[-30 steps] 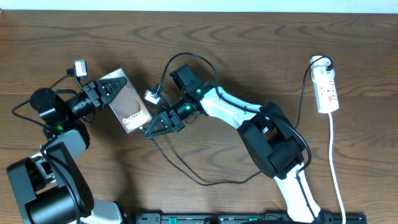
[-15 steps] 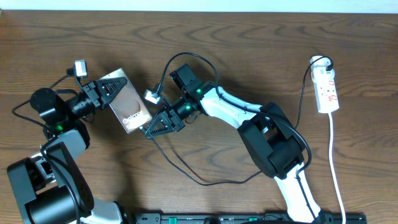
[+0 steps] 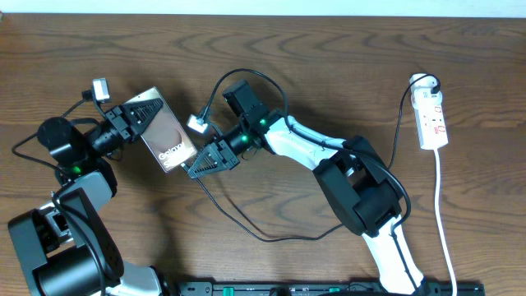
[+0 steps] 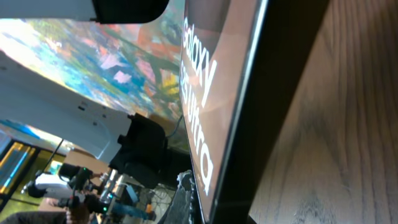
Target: Plug charger to phone and switch on socket
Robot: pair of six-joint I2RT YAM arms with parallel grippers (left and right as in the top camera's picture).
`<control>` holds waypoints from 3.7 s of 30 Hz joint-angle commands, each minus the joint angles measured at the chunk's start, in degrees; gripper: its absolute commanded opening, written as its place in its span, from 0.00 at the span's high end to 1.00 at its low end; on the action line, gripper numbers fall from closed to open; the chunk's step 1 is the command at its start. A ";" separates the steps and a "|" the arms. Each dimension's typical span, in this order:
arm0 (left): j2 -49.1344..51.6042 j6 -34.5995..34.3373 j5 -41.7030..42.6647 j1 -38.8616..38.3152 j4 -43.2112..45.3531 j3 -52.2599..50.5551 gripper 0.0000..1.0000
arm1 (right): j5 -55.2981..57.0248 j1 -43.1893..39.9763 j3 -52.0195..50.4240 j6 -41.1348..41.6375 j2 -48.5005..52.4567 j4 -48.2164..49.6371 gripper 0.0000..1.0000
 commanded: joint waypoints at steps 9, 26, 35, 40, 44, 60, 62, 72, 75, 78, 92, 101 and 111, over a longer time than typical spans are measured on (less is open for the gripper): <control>-0.55 -0.76 4.15 -0.76 0.26 0.07 0.92 | 5.31 -1.22 0.83 11.41 -0.04 8.90 0.99; -0.55 -0.59 1.92 -3.85 0.26 0.07 0.93 | 5.84 -1.77 0.83 12.15 -0.04 9.53 0.99; -0.52 -1.49 -4.09 -4.92 0.26 0.07 0.92 | 9.31 -1.77 0.83 16.90 -0.04 13.35 0.99; -0.55 -1.44 -6.47 -6.88 0.28 0.09 0.93 | 11.15 -1.77 0.83 20.17 -0.04 16.74 0.99; -0.55 -1.42 -6.60 -7.43 0.87 0.07 0.92 | 11.10 -1.77 0.83 21.16 -0.04 18.05 0.99; -0.52 -1.42 -5.16 -5.40 1.55 0.09 0.92 | 9.22 -2.03 0.83 21.53 -0.04 18.01 0.99; -0.52 -1.44 -4.46 -4.33 1.55 0.09 0.92 | 8.87 -2.03 0.83 21.53 -0.04 17.49 0.99; -0.52 -2.25 -1.14 2.43 1.53 0.09 0.92 | 9.68 -2.05 0.83 18.27 -0.04 11.52 0.99; -0.52 -2.36 -0.48 4.35 1.53 0.09 0.93 | 10.51 -2.05 0.83 17.35 -0.04 9.73 0.99; -0.55 -2.86 -0.07 5.90 1.55 0.09 0.93 | 11.50 -2.05 0.83 16.33 -0.04 7.80 0.99; -0.52 -2.86 8.28 7.32 1.53 0.07 0.93 | 37.18 -4.63 3.98 12.66 -0.28 -21.14 0.99; -0.52 -2.78 9.14 6.86 1.51 0.04 0.92 | 71.67 -4.44 16.33 13.09 -1.57 -48.28 0.99; -0.52 -0.48 9.05 1.75 1.53 -2.19 0.93 | 89.13 -4.46 14.60 23.06 -1.42 -58.07 0.99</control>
